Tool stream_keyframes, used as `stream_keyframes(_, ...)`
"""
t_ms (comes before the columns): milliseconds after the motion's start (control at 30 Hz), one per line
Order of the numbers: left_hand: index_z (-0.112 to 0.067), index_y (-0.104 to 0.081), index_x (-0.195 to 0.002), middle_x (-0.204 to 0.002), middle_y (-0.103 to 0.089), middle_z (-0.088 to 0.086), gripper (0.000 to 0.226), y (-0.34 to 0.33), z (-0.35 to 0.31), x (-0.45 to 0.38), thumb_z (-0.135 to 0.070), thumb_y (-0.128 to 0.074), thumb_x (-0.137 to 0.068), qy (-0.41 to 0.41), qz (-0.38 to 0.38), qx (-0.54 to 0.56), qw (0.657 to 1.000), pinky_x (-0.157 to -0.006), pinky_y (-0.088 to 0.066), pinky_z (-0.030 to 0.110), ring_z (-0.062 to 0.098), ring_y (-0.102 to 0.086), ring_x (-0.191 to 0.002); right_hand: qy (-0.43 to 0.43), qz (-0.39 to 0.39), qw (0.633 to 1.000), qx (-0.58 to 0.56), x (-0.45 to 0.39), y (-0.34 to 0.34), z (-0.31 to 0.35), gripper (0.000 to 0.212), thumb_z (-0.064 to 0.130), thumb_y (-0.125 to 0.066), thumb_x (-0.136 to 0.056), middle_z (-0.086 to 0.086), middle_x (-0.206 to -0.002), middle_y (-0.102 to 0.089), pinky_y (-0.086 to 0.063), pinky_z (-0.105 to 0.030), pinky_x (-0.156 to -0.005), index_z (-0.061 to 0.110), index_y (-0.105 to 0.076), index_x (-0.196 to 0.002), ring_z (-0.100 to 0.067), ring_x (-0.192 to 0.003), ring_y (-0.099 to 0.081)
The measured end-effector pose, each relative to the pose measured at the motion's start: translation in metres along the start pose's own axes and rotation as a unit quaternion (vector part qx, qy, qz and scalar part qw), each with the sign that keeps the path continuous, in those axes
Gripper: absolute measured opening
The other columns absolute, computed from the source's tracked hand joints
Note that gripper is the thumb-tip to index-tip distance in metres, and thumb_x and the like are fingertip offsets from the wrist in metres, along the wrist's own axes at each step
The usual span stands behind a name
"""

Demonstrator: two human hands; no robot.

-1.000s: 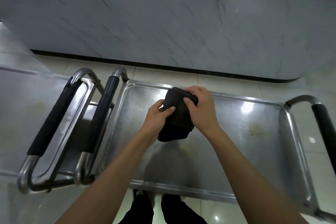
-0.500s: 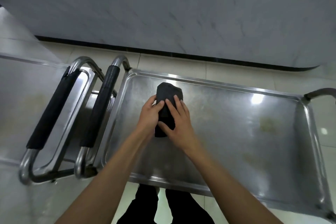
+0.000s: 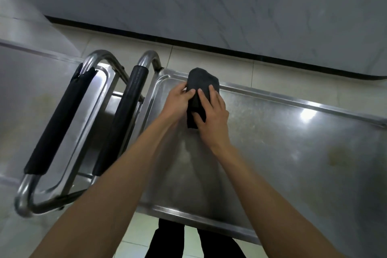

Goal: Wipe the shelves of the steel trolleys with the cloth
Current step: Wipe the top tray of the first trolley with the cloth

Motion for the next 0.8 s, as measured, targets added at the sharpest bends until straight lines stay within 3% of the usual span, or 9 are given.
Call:
stream_keyframes(200,-0.014,-0.063,-0.129,-0.115,-0.071,0.004,0.034,0.001,0.034,-0.035,-0.005,-0.057,-0.097,0.008,-0.021,-0.152,0.988,-0.097,-0.056,0.040,0.017,-0.067,-0.107,-0.054,0.100,0.992,0.054,-0.009,-0.034,-0.033,0.060,0.037,-0.047,-0.103,-0.001,-0.168,-0.005,-0.024,-0.051,-0.115,0.028,-0.025,-0.157,-0.022,-0.153,-0.005)
stream_keyframes(333,-0.019,-0.060,-0.132,-0.104,-0.066,-0.012,0.037,0.016,0.042,-0.038,-0.013,-0.062,-0.095,-0.009,-0.064,-0.220,0.973,-0.087,-0.055,0.024,0.004,-0.064,-0.095,-0.033,0.113,0.989,0.091,-0.008,-0.044,-0.040,0.053,0.043,-0.031,-0.106,0.001,-0.167,-0.008,-0.007,-0.049,-0.121,0.030,-0.025,-0.157,-0.016,-0.154,-0.002)
stream_keyframes(400,-0.021,-0.056,-0.136,-0.111,-0.064,-0.010,0.039,0.023,0.041,-0.033,-0.020,-0.060,-0.097,-0.020,-0.082,-0.247,0.965,-0.088,-0.052,0.026,0.005,-0.062,-0.097,-0.026,0.106,0.989,0.098,-0.011,-0.044,-0.040,0.052,0.044,-0.025,-0.107,0.001,-0.167,-0.008,0.002,-0.047,-0.123,0.030,-0.025,-0.157,-0.015,-0.154,0.001)
stream_keyframes(500,-0.017,-0.055,-0.138,-0.132,-0.062,0.002,0.039,0.035,0.039,-0.023,-0.023,-0.054,-0.100,-0.076,-0.099,-0.353,0.927,-0.101,-0.049,0.038,0.016,-0.059,-0.116,-0.001,0.087,0.990,0.110,-0.022,-0.044,-0.034,0.053,0.042,-0.025,-0.107,-0.001,-0.168,-0.006,0.003,-0.044,-0.124,0.027,-0.023,-0.158,-0.016,-0.154,0.004)
stream_keyframes(633,-0.019,-0.051,-0.141,-0.152,-0.044,0.005,0.041,0.049,0.041,-0.011,-0.026,-0.051,-0.100,-0.076,-0.113,-0.512,0.848,-0.118,-0.028,0.051,0.024,-0.029,-0.146,0.035,0.118,0.977,0.173,-0.039,-0.059,-0.030,0.056,0.042,-0.025,-0.107,-0.002,-0.168,0.001,0.001,-0.048,-0.124,0.024,-0.013,-0.159,-0.022,-0.154,0.009)
stream_keyframes(733,-0.021,-0.044,-0.145,-0.162,-0.028,0.003,0.047,0.064,0.046,-0.007,-0.029,-0.051,-0.099,-0.046,-0.127,-0.532,0.836,-0.122,-0.018,0.054,0.023,-0.011,-0.154,0.058,0.134,0.968,0.203,-0.043,-0.074,-0.029,0.056,0.040,-0.022,-0.108,-0.001,-0.168,-0.001,-0.001,-0.050,-0.124,0.025,-0.009,-0.160,-0.023,-0.154,0.010)
stream_keyframes(800,-0.020,-0.042,-0.146,-0.162,-0.027,0.004,0.049,0.074,0.049,-0.006,-0.028,-0.052,-0.099,-0.027,-0.136,-0.519,0.843,-0.122,-0.021,0.053,0.023,-0.013,-0.153,0.067,0.129,0.967,0.209,-0.046,-0.083,-0.024,0.055,0.038,-0.022,-0.108,0.000,-0.168,-0.003,-0.002,-0.051,-0.124,0.024,-0.010,-0.160,-0.023,-0.154,0.008)
Point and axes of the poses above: each hand's wrist, its own x-axis away from the middle knuckle, its own y-axis out of the back of the hand, z = x × y, the point moved 6 cm from there along -x, towards the middle knuckle
